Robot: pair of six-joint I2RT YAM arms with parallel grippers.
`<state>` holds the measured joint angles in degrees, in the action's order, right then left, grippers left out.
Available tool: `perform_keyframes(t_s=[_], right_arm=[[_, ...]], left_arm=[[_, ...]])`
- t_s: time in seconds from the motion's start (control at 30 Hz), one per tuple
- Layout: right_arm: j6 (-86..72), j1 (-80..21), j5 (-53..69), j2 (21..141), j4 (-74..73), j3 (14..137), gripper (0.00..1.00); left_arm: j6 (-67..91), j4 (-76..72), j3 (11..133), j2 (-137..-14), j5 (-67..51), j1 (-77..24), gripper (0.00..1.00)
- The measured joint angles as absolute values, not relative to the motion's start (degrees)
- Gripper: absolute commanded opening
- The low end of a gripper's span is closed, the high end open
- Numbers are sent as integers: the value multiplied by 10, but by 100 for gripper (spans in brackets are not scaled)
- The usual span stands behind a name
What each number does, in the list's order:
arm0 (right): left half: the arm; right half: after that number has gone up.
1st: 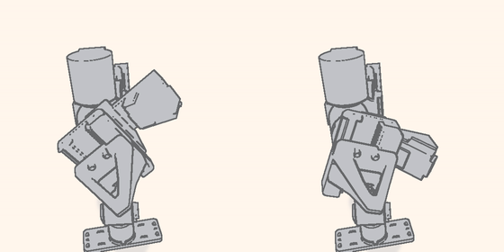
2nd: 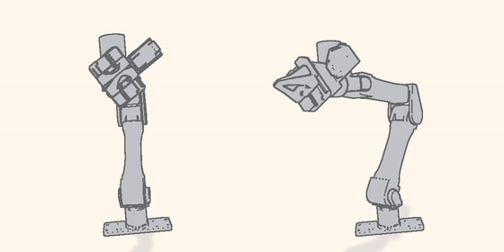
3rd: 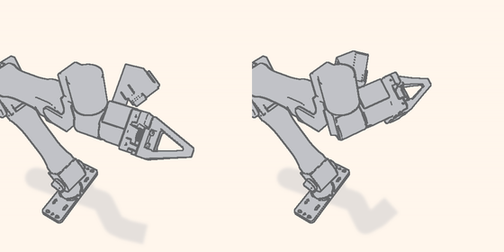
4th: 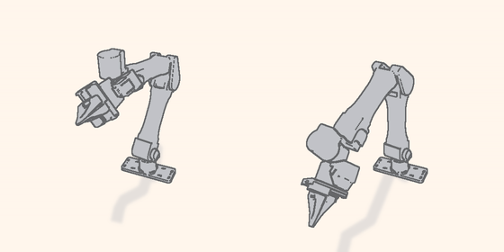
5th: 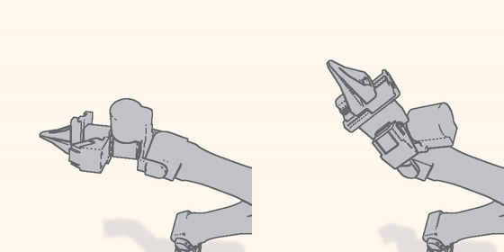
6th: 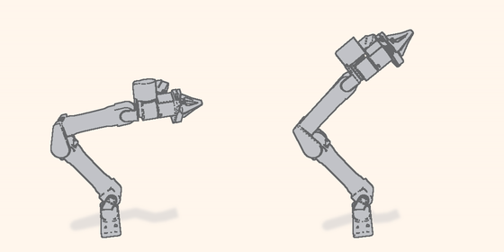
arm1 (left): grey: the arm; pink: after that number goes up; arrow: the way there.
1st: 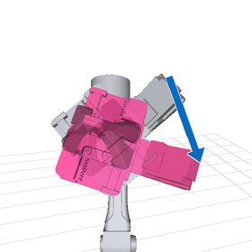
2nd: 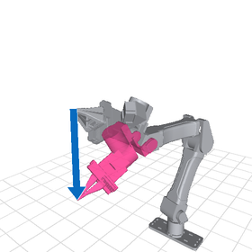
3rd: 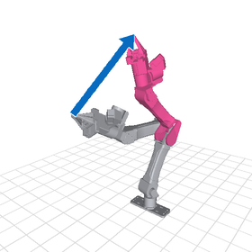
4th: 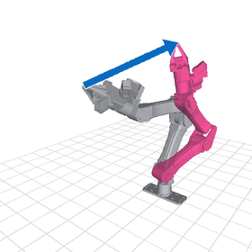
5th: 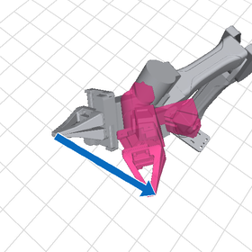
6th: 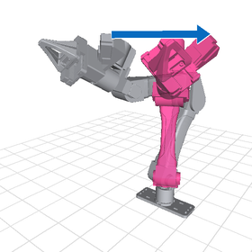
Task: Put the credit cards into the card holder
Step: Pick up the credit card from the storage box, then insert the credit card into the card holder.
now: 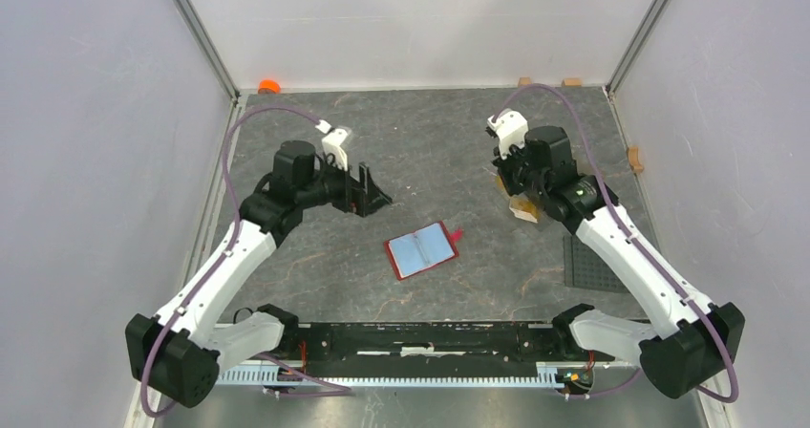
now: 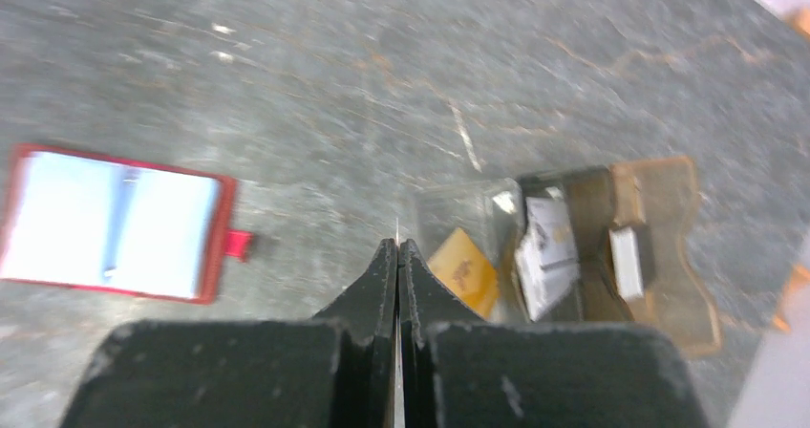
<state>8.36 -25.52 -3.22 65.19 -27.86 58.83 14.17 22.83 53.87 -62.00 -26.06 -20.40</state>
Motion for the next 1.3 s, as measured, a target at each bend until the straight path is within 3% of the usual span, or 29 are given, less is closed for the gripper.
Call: perform_keyframes(t_s=[0.27,0.5,0.53,0.57,0.67,0.73,0.77,0.83,0.9,0.97,1.1,1.3], right_arm=[[43,-313,172,653,-326,636,0],[-25,-393,344,654,-303,631,0],[-36,-396,366,654,-292,628,0],[-45,-398,382,655,-286,626,0],[-63,-399,422,658,-267,623,0],[-67,-400,434,658,-261,622,11],[-67,-400,436,658,-260,622,23],[-70,-400,432,658,-260,622,59],[-80,-400,420,657,-256,621,77],[-86,-400,396,647,-245,614,85],[-121,-398,354,588,-192,558,77],[-226,-396,357,542,-38,448,36]], left_arm=[[121,148,495,-582,-316,-389,94],[116,131,484,-589,-322,-435,91],[114,131,484,-591,-322,-442,85],[114,131,484,-594,-322,-449,72],[110,133,484,-605,-328,-467,21],[104,137,484,-614,-335,-473,2],[100,138,484,-618,-339,-474,2],[98,136,484,-621,-352,-475,2],[102,131,484,-619,-357,-478,2],[126,105,470,-608,-348,-477,2],[209,-10,393,-552,-327,-477,2],[317,-163,327,-523,-295,-477,2]])
